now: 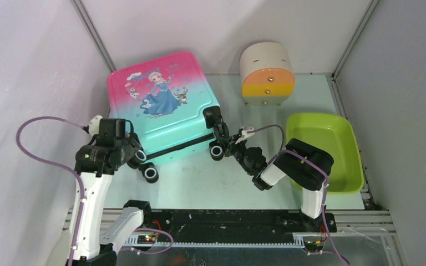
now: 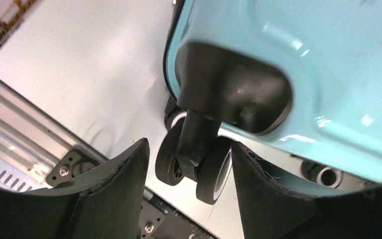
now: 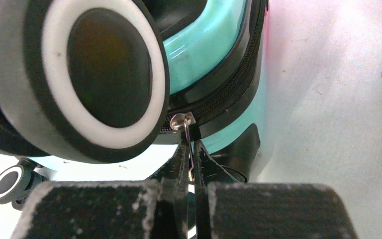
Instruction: Open, take out, and arrange the luggage
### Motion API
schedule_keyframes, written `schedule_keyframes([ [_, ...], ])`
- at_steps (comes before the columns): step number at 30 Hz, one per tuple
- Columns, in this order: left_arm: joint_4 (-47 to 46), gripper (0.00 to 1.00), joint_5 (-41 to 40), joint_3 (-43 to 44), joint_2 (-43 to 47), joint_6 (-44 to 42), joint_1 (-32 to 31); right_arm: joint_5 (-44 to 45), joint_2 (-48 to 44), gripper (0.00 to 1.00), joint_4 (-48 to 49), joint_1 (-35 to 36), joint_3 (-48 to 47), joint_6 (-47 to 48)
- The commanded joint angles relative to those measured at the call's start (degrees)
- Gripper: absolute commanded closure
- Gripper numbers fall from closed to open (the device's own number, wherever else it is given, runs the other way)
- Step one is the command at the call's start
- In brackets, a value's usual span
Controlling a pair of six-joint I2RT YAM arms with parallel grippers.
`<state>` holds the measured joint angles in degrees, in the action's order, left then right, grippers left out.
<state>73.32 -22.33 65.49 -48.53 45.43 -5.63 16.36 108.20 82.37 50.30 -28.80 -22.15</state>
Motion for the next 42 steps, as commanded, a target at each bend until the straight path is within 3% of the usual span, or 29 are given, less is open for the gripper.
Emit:
schedule_keyframes([
  [1,-4.54,0.32,-4.78,7.07,2.21,-5.92,0.73,0.47,-2.77,1.0,4.29,-1.53,-0.52,-1.38],
  [2,-3.63,0.13,-5.55,7.74,2.37,-5.72,-0.85,0.23,-2.83,1.0,4.29,-1.57,-0.58,-2.01],
  [4,-1.36,0.02,-8.03,10.01,1.98,-4.96,-3.2,-0.65,-2.81,1.0,4.47,-1.76,-0.56,-2.73],
  [6,1.52,0.0,-9.43,12.49,0.97,-3.98,-4.92,-1.73,-2.51,1.0,4.49,-1.76,-0.82,-2.78],
  [9,5.41,0.0,-11.38,16.28,-0.68,-0.96,-8.42,-2.12,-2.04,1.0,4.56,-1.92,-1.22,-2.98],
  [14,8.74,0.0,-17.07,22.31,-7.67,1.03,-20.42,-2.6,-1.86,1.0,4.56,-2.22,-1.18,-3.3],
  [16,5.0,0.0,-6.05,24.95,-10.44,-8.17,-21.82,-2.9,-1.77,1.0,4.59,-2.27,-1.05,-3.27],
  [18,-2.97,0.0,0.61,22.0,-9.92,-12.31,-22.48,-3.04,-1.81,1.0,4.56,-2.3,-1.05,-3.27],
  [20,-13.04,0.0,5.11,16.3,-5.76,-13.75,-22.51,-3.13,-1.85,1.0,4.62,-2.34,-1.03,-3.21],
  [23,-23.62,0.0,4.13,10.72,1.02,-11.31,-22.34,-2.78,-1.95,1.0,4.56,-2.32,-0.89,-2.97],
  [30,-19.48,0.08,8.03,15.37,-8.5,-6.46,-23.72,-2.21,-2.07,1.0,4.64,-2.23,-0.65,-2.66],
  [37,-22.2,0.11,-4.83,18.92,-18.41,1.67,-35.47,-1.45,-1.93,1.0,4.65,-2.29,-0.73,-2.36],
  [42,-18.58,0.11,-11.01,29.79,-31.81,4.31,-40.04,-0.93,-1.81,1.0,4.65,-2.3,-0.65,-2.14],
])
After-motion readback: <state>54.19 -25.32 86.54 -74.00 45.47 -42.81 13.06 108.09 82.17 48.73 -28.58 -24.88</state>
